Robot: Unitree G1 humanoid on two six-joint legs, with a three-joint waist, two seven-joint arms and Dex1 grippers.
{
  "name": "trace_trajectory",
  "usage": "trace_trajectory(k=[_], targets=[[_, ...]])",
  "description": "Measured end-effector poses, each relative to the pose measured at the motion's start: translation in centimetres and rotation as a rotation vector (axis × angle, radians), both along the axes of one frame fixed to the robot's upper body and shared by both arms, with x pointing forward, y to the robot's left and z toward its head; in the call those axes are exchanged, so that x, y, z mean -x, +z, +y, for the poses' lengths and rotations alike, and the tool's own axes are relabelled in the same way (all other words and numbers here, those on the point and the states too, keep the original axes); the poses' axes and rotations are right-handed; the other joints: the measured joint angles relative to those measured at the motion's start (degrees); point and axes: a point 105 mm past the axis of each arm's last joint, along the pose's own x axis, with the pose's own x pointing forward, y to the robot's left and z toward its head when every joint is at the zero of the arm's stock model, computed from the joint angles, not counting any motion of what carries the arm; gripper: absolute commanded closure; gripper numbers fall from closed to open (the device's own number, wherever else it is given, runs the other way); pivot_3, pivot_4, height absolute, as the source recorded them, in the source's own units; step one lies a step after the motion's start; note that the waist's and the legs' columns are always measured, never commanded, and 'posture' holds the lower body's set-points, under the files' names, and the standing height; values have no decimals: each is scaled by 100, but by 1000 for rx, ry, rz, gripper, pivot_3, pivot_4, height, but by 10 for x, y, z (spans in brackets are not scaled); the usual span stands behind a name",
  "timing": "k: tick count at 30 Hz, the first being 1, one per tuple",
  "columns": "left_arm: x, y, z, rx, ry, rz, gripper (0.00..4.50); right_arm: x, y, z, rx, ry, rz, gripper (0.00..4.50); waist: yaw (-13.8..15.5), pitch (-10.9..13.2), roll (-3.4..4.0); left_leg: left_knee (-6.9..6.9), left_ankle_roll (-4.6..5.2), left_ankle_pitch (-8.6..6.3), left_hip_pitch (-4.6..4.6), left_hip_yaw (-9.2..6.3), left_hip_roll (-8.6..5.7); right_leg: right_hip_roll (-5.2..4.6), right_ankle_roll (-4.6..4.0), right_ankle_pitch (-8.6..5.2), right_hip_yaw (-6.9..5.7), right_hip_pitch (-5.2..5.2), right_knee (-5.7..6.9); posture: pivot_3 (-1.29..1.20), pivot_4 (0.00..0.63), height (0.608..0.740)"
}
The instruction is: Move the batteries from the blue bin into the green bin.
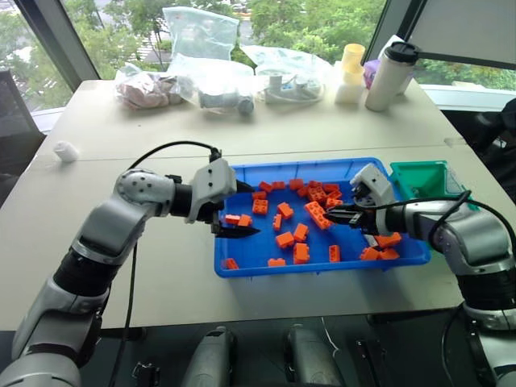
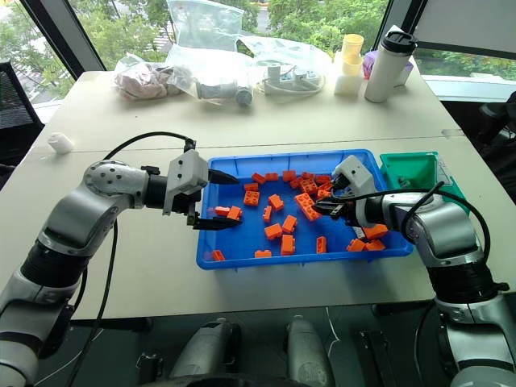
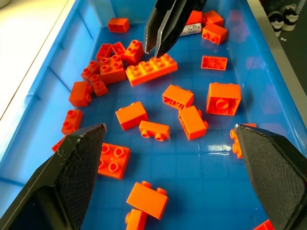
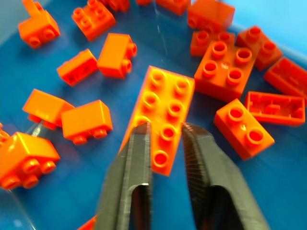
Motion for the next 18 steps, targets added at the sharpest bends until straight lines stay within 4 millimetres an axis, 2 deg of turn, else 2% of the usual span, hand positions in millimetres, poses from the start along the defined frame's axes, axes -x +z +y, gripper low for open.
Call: trace_trajectory(k=[3,6,9,11,12,15,16,18], targets=[[-1,-1,0,3,0,5,0,5,17,17,-66,78,-75,703,-1,0,0,0,0,0,0,0,0,1,0,0,0,0,0,0,150,740],[-1,-2,-1,9,-8,7,0,7,24,26,-92,111,-107,703,0,0,0,0,0,0,0,0,0,-1,0,0,0,0,0,0,150,740],[-2,-2,-1,10,-9,1,0,4,29,24,-75,105,-134,703,10,0,0,1,0,0,0,0,-2,-3,0,0,0,0,0,0,150,740],[-2,-2,-2,9,-9,0,0,3,28,12,-3,81,-141,703,20,0,0,1,0,0,-1,0,-5,-6,0,0,0,0,-1,0,150,740],[-2,-2,-2,9,-9,-1,0,2,27,-1,66,62,-143,703,30,0,0,1,0,0,-2,0,-7,-8,0,0,-1,0,-2,0,150,740],[-2,-2,-1,7,-6,-1,0,11,17,-54,283,-16,-60,703,66,0,-1,0,1,-1,-2,0,-9,-11,0,0,-4,2,-7,0,150,740],[-2,-3,0,5,-4,0,0,14,13,-63,307,-31,-29,703,56,0,-1,0,2,-1,-1,1,-7,-10,0,0,-3,2,-7,0,150,740],[-2,-3,-1,7,-6,0,0,19,9,-67,304,-32,21,703,-14,0,0,0,1,-1,4,5,-1,-4,0,0,1,2,-1,0,150,740]])
